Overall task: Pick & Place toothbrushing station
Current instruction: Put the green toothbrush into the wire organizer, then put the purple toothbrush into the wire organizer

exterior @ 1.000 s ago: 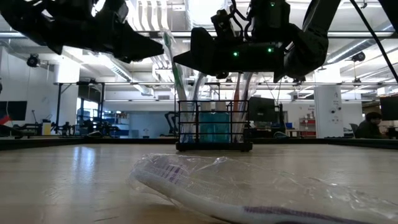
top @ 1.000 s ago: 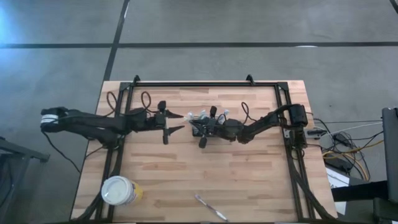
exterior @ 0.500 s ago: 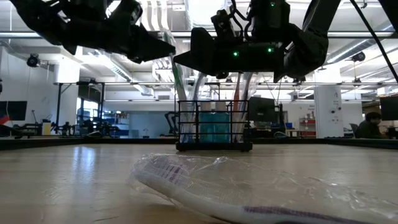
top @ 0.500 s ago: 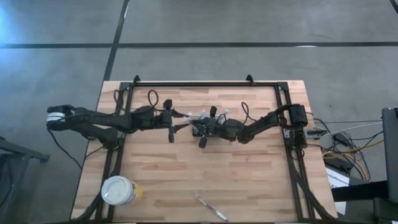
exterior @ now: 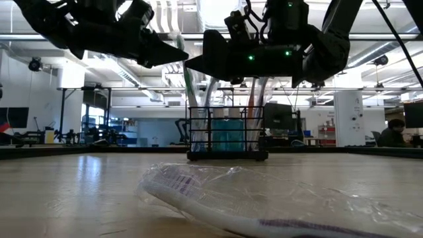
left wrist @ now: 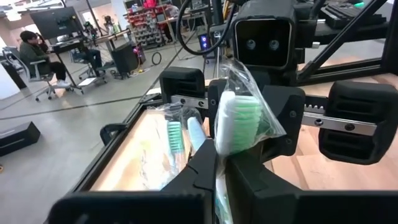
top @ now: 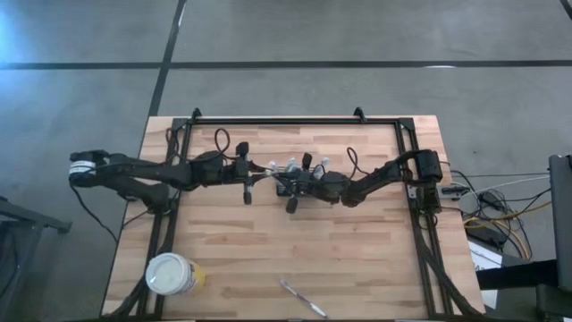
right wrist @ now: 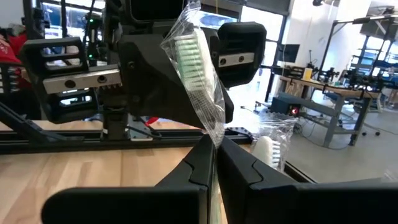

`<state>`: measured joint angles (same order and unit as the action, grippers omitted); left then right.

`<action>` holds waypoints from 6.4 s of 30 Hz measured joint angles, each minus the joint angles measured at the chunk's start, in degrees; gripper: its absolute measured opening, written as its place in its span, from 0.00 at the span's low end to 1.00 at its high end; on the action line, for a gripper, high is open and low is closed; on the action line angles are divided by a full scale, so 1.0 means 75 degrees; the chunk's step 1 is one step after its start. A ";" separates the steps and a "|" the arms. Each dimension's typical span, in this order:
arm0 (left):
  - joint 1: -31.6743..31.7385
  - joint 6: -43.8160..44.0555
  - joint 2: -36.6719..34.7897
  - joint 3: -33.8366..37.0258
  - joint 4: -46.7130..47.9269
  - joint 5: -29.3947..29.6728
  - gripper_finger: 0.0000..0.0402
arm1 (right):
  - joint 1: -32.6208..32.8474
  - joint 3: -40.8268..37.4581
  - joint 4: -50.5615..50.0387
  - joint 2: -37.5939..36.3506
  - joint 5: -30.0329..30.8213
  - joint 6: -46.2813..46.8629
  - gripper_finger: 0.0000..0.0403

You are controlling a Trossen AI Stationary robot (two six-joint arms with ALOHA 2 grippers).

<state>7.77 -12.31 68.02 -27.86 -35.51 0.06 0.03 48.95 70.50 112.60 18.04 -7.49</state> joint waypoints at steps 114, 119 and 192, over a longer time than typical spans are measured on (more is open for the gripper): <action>0.0221 0.0304 -0.5961 -0.0079 0.5813 -0.0741 0.12 | 0.1783 -0.0720 -0.4836 -0.5164 -0.0039 -0.0171 0.16; 0.0221 0.0465 -0.6941 0.0672 0.5838 -0.0752 0.02 | 0.1678 -0.1772 -0.4636 -0.6493 -0.0574 0.0045 0.11; 0.0227 0.0914 -0.8794 0.3366 0.5365 -0.0429 0.03 | 0.0175 -0.6455 -0.6190 -1.2840 -0.0258 0.1898 0.02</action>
<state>9.47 -5.45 2.07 -2.61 4.73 -3.16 1.34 0.54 24.08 16.29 16.10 6.75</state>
